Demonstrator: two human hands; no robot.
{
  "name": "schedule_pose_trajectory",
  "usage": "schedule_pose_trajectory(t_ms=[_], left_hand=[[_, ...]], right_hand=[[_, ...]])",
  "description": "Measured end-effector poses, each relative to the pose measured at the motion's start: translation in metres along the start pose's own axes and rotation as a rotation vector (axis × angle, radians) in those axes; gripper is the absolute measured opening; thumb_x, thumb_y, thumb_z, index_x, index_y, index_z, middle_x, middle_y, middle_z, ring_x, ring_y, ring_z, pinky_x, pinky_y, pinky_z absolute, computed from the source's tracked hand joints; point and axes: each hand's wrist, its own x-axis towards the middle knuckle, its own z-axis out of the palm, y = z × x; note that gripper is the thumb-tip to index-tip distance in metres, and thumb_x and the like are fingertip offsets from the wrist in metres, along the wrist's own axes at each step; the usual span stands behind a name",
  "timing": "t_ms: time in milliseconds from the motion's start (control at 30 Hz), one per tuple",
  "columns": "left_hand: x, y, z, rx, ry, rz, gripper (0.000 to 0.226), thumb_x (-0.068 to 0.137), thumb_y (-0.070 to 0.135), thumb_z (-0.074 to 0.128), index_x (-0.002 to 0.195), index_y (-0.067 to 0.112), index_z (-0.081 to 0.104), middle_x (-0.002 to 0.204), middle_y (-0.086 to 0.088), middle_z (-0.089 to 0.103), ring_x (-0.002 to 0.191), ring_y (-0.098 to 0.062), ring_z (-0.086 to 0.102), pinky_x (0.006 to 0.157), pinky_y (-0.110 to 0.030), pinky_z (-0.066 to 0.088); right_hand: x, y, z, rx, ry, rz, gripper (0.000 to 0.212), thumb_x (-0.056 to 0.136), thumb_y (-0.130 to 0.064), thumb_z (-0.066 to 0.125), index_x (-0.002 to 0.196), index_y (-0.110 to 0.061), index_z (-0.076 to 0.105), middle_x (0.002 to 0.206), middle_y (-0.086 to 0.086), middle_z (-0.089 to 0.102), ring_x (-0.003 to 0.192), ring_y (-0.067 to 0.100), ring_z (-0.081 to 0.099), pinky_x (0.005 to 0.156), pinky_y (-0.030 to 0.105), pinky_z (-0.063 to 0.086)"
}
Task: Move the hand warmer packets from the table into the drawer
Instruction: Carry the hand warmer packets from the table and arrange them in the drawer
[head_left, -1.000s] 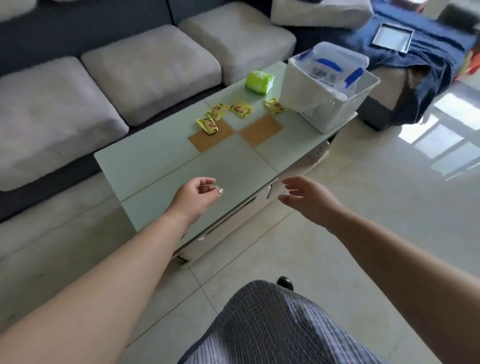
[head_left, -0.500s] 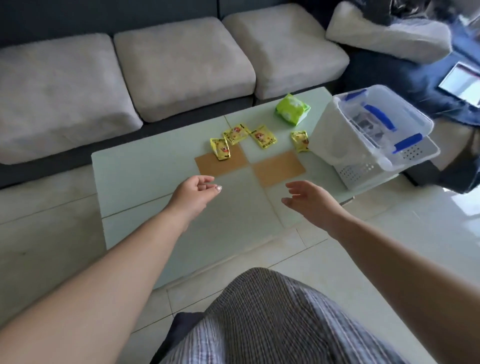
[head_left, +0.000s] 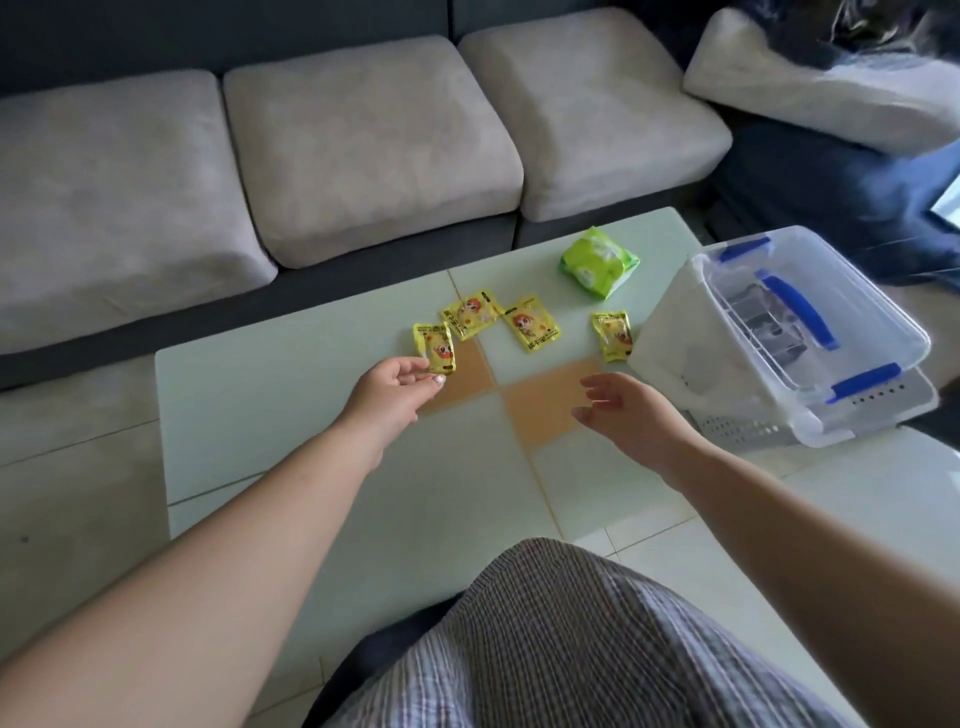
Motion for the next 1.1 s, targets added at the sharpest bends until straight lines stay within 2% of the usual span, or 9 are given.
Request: schedule_pose_trajectory(t_ms=[167, 400, 500, 633, 800, 867, 1000, 1100], left_hand=[[0.046, 0.017, 0.012, -0.002, -0.017, -0.051, 0.015, 0.085, 0.022, 0.066, 0.097, 0.029, 0.059, 0.121, -0.006, 0.061, 0.109, -0.018, 0.059, 0.079, -0.031, 0.047], [0.112, 0.020, 0.038, -0.049, 0.033, -0.183, 0.017, 0.087, 0.019, 0.063, 0.103, 0.024, 0.059, 0.119, -0.009, 0.062, 0.086, -0.009, 0.059, 0.083, -0.033, 0.049], [0.145, 0.012, 0.048, -0.070, 0.081, -0.250, 0.019, 0.086, 0.021, 0.065, 0.104, 0.023, 0.060, 0.120, -0.009, 0.062, 0.083, -0.007, 0.059, 0.085, -0.035, 0.050], [0.204, -0.016, 0.063, -0.045, 0.166, -0.315, 0.022, 0.085, 0.021, 0.066, 0.106, 0.023, 0.059, 0.120, -0.009, 0.062, 0.095, -0.015, 0.059, 0.083, -0.033, 0.049], [0.272, -0.056, 0.086, 0.024, 0.260, -0.386, 0.037, 0.085, 0.019, 0.067, 0.120, 0.012, 0.057, 0.125, -0.010, 0.060, 0.095, -0.016, 0.055, 0.080, -0.028, 0.043], [0.296, -0.071, 0.095, 0.098, 0.342, -0.372, 0.044, 0.083, 0.019, 0.070, 0.123, 0.010, 0.056, 0.126, -0.009, 0.059, 0.102, -0.019, 0.056, 0.080, -0.026, 0.041], [0.325, -0.095, 0.106, 0.372, 0.517, -0.363, 0.069, 0.071, 0.038, 0.077, 0.130, 0.017, 0.048, 0.132, -0.013, 0.049, 0.122, -0.029, 0.047, 0.098, -0.035, 0.040], [0.333, -0.108, 0.114, 0.459, 0.576, -0.405, 0.086, 0.067, 0.043, 0.080, 0.136, 0.018, 0.035, 0.136, -0.015, 0.037, 0.129, -0.032, 0.037, 0.103, -0.039, 0.033]], right_hand=[[0.041, -0.002, -0.006, 0.036, 0.020, 0.038, 0.040, 0.082, -0.023, 0.070, 0.121, -0.020, 0.059, 0.114, 0.000, 0.061, 0.107, 0.017, 0.060, 0.093, 0.032, 0.046], [0.115, 0.006, -0.005, 0.043, -0.036, 0.099, 0.041, 0.083, -0.022, 0.069, 0.123, -0.021, 0.058, 0.113, -0.003, 0.059, 0.108, 0.016, 0.059, 0.093, 0.032, 0.047], [0.159, 0.012, -0.002, 0.029, -0.062, 0.112, 0.042, 0.083, -0.022, 0.069, 0.123, -0.022, 0.057, 0.116, -0.003, 0.060, 0.108, 0.015, 0.059, 0.091, 0.032, 0.047], [0.230, 0.028, 0.012, -0.056, -0.086, 0.107, 0.044, 0.084, -0.026, 0.068, 0.126, -0.022, 0.055, 0.112, -0.007, 0.058, 0.108, 0.012, 0.057, 0.091, 0.027, 0.044], [0.310, 0.059, 0.043, -0.180, -0.113, 0.125, 0.046, 0.087, -0.030, 0.062, 0.131, -0.019, 0.053, 0.129, 0.004, 0.058, 0.116, 0.021, 0.055, 0.086, 0.027, 0.042], [0.340, 0.069, 0.057, -0.227, -0.095, 0.116, 0.048, 0.087, -0.031, 0.061, 0.133, -0.019, 0.052, 0.134, 0.008, 0.054, 0.120, 0.025, 0.052, 0.090, 0.029, 0.041], [0.380, 0.085, 0.080, -0.279, 0.000, 0.069, 0.056, 0.085, -0.035, 0.062, 0.137, -0.020, 0.047, 0.142, 0.007, 0.043, 0.129, 0.026, 0.042, 0.100, 0.031, 0.036], [0.397, 0.093, 0.092, -0.314, 0.045, 0.065, 0.066, 0.083, -0.037, 0.065, 0.141, -0.021, 0.038, 0.143, 0.008, 0.038, 0.132, 0.028, 0.037, 0.102, 0.035, 0.035]])
